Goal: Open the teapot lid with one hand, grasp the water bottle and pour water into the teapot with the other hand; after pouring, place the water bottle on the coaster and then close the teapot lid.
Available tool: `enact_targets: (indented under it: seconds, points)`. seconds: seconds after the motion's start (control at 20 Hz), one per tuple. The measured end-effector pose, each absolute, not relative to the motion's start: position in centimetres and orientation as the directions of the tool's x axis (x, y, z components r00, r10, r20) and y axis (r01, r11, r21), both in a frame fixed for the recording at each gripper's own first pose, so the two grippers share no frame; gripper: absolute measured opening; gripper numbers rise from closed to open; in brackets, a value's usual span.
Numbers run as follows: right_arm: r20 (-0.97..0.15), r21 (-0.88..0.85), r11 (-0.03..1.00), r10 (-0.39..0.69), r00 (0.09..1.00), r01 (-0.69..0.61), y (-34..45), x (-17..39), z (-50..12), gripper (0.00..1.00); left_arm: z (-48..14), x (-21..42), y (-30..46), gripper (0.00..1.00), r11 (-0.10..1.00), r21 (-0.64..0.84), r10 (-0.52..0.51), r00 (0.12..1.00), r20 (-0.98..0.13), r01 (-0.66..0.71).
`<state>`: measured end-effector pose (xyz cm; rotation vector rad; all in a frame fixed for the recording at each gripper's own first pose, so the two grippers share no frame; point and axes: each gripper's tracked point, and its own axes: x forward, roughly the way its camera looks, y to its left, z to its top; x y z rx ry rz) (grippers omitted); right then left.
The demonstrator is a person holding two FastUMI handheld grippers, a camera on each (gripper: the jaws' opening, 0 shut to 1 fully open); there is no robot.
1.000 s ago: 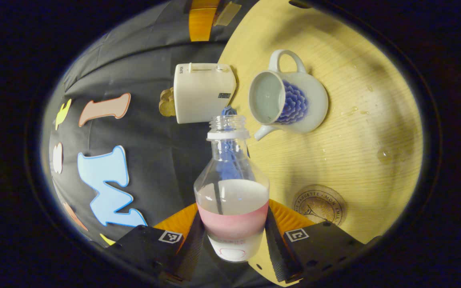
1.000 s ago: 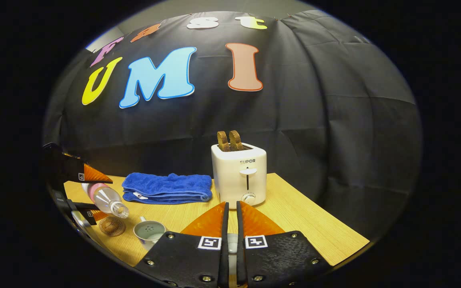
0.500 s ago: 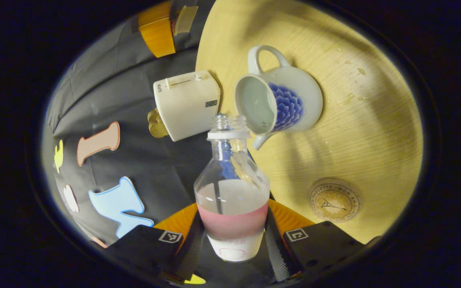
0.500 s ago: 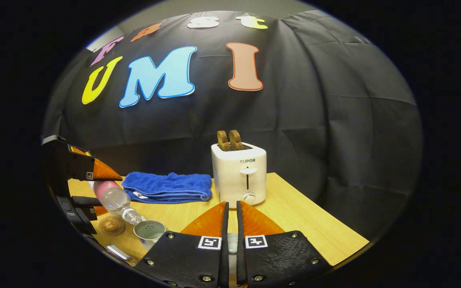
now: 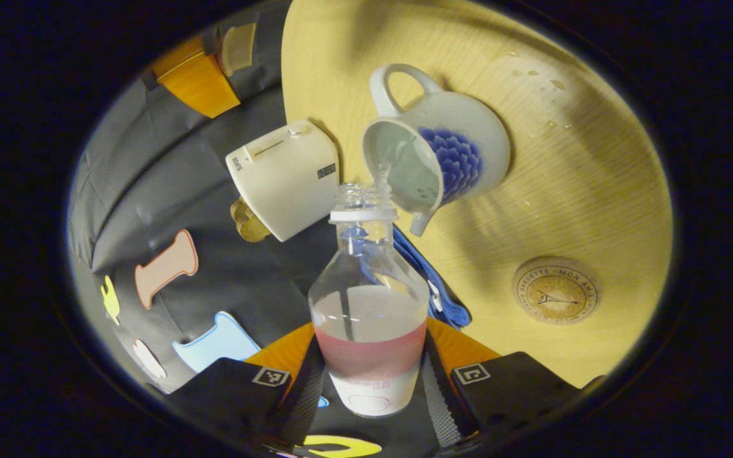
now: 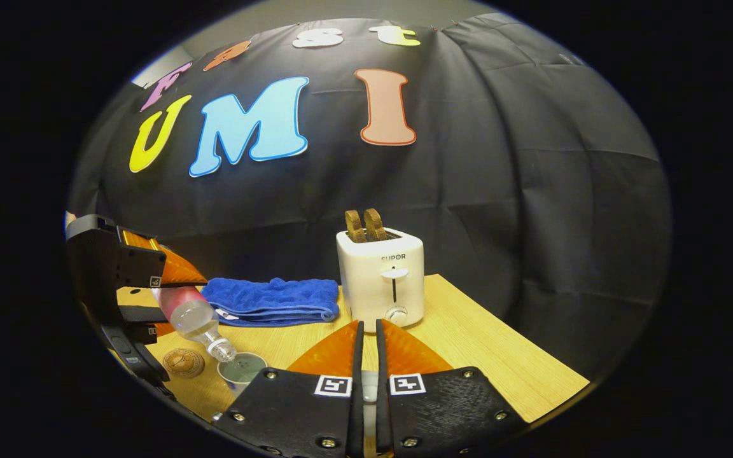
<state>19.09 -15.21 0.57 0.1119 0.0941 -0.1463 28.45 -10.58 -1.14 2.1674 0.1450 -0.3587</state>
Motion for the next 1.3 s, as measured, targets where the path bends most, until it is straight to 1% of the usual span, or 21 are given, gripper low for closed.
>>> enact_targets:
  seconds: [0.2, 0.65, 1.3]
  points:
    - [-0.103, 0.109, 0.982, -0.14, 0.985, 0.151, -15.3, 19.0, 0.6, 0.07, 0.1, 28.7, -11.1, 0.84, -0.664, 0.724, -0.028, 0.961, -0.275, 0.188]
    - [-0.101, 0.134, 0.98, -0.135, 0.986, 0.148, -15.4, 19.0, 0.7, 0.07, 1.0, 28.2, -11.6, 0.84, -0.734, 0.66, 0.0, 0.971, -0.239, 0.163]
    - [-0.103, 0.14, 0.98, -0.13, 0.986, 0.144, -15.3, 18.9, 0.7, 0.07, 2.0, 27.6, -12.5, 0.84, -0.804, 0.587, -0.012, 0.985, -0.171, 0.093]
